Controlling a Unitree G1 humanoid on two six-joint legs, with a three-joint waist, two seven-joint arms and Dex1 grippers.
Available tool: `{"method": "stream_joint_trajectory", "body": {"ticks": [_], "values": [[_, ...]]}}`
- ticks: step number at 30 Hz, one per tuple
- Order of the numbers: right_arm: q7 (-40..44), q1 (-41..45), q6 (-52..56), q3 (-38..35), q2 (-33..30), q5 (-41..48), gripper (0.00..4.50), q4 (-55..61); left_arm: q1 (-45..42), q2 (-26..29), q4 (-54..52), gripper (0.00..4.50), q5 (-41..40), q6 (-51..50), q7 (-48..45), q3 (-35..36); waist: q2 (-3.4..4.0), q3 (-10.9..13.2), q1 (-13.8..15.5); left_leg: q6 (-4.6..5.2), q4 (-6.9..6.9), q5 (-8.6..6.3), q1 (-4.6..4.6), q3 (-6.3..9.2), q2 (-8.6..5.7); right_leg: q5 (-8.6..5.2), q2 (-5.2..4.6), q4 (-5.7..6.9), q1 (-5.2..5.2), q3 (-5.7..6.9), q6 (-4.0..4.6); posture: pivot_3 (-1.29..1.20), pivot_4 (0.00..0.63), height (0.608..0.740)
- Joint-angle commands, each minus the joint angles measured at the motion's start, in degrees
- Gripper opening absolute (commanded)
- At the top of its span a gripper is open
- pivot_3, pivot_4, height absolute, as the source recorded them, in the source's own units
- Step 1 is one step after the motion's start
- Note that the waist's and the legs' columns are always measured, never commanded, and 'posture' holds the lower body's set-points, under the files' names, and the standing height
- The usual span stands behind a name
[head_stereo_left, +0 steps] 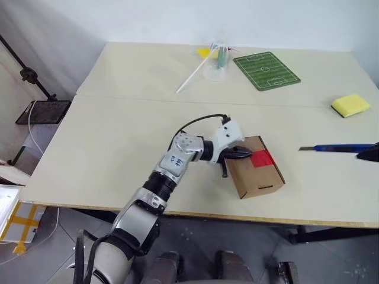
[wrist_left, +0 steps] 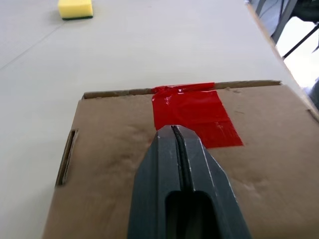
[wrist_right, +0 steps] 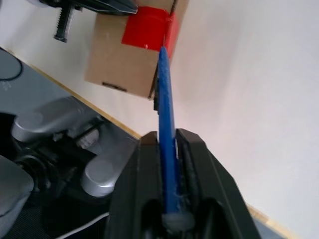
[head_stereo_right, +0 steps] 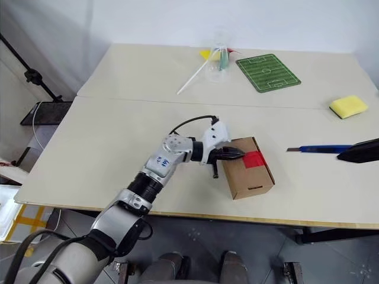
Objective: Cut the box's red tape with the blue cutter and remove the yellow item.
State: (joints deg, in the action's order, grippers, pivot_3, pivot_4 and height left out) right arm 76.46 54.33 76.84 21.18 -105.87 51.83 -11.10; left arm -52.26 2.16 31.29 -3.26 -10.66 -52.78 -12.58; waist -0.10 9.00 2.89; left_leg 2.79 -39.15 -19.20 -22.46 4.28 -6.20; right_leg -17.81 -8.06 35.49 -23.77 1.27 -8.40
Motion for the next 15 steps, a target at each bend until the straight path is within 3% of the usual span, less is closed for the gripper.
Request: {"method": "stream_joint_trajectory", "body": {"ticks": [1, 2, 3, 4, 6, 9, 11, 13, 15], "values": [[-11.94, -29.72, -9.33, -44.18, 19.71, -11.68, 0.17, -3.52, -0.82, 3.58, -7.62, 0.0, -6.04, -1.91, -2.91, 5.09, -0.39, 0.02, -0.63, 0.01, 0.01, 0.01, 0.03, -0.1, 0.03, 0.0, 0.0, 0.04, -0.04, -0.03, 0.0, 0.0, 0.15, 0.74], [-16.43, -40.02, -12.45, -58.18, 28.52, -16.67, 0.17, -0.15, -0.82, 4.69, -8.77, 0.0, -6.83, -2.58, -3.53, 5.67, -0.96, -0.12, -0.87, -0.04, -0.01, -0.01, 0.15, -0.21, 0.21, 0.0, 0.06, 0.05, 0.07, 0.0, 0.0, 0.0, 0.15, 0.74], [-23.53, -47.78, -16.91, -66.23, 37.28, -19.97, 0.17, 3.12, -0.39, 6.53, -9.83, 0.0, -7.26, -3.24, -4.52, 6.12, -1.78, -0.33, -0.34, -0.08, 0.05, 0.01, 0.2, -0.15, 0.35, 0.0, 0.14, 0.0, 0.16, 0.02, 0.0, 0.0, 0.15, 0.74], [-28.44, -52.2, -23.16, -67.91, 43.52, -22.03, 0.17, 6.08, 0.14, 8.13, -10.41, 0.0, -7.19, -3.59, -4.99, 6.34, -1.65, -0.39, 0.78, -0.25, -0.02, -0.06, 0.21, 0.15, 0.55, 0.01, 0.43, 0.07, 0.2, 0.16, 0.01, 0.0, 0.15, 0.74], [-33.46, -57.99, -36.0, -67.36, 52.51, -27.15, 0.17, 10.02, 1.55, 10.99, -10.93, 0.0, -6.94, -4.67, -5.63, 6.32, -0.21, -0.33, 1.72, -0.4, -0.21, -0.14, 0.11, 0.81, 0.14, -0.01, 0.55, 0.5, -0.12, 0.1, 0.12, 0.0, 0.15, 0.74], [-36.32, -59.99, -48.58, -63.67, 58.76, -31.52, 0.17, 9.53, 4.38, 14.5, -11.15, 0.0, -5.05, -3.75, -5.78, 4.68, 1.02, -0.03, 1.18, 0.04, 0.1, 0.07, 0.06, 0.59, -0.96, -0.1, -0.07, 1.25, -0.93, -0.27, 0.09, 0.0, 0.15, 0.74], [-40.0, -58.53, -54.49, -61.39, 61.9, -33.95, 0.17, 6.53, 6.7, 16.44, -11.92, 0.0, -3.89, -3.07, -5.99, 3.86, 1.04, -0.04, 0.48, 0.23, 0.08, 0.16, 0.25, 0.49, -1.25, -0.1, -0.31, 1.27, -0.85, -0.29, -0.2, 0.0, 0.15, 0.74], [-42.61, -56.43, -56.23, -60.51, 63.46, -34.57, 0.9, 4.26, 9.7, 17.99, -14.88, 0.0, -3.47, -3.59, -5.91, 3.0, 0.49, 0.15, -0.69, 0.23, -0.02, 0.28, 0.41, 0.49, -1.25, -0.05, -0.29, 1.11, -0.6, -0.3, -0.28, 0.0, 0.15, 0.74], [-40.2, -56.46, -54.36, -60.27, 63.66, -31.72, 1.52, 5.56, 11.97, 18.12, -17.83, 0.0, -3.98, -5.73, -4.34, 3.01, 0.39, 0.16, -1.42, 0.11, -0.03, 0.44, 0.4, 0.55, -1.14, 0.01, -0.19, 0.86, -0.49, -0.25, -0.37, 0.0, 0.15, 0.74]]}}
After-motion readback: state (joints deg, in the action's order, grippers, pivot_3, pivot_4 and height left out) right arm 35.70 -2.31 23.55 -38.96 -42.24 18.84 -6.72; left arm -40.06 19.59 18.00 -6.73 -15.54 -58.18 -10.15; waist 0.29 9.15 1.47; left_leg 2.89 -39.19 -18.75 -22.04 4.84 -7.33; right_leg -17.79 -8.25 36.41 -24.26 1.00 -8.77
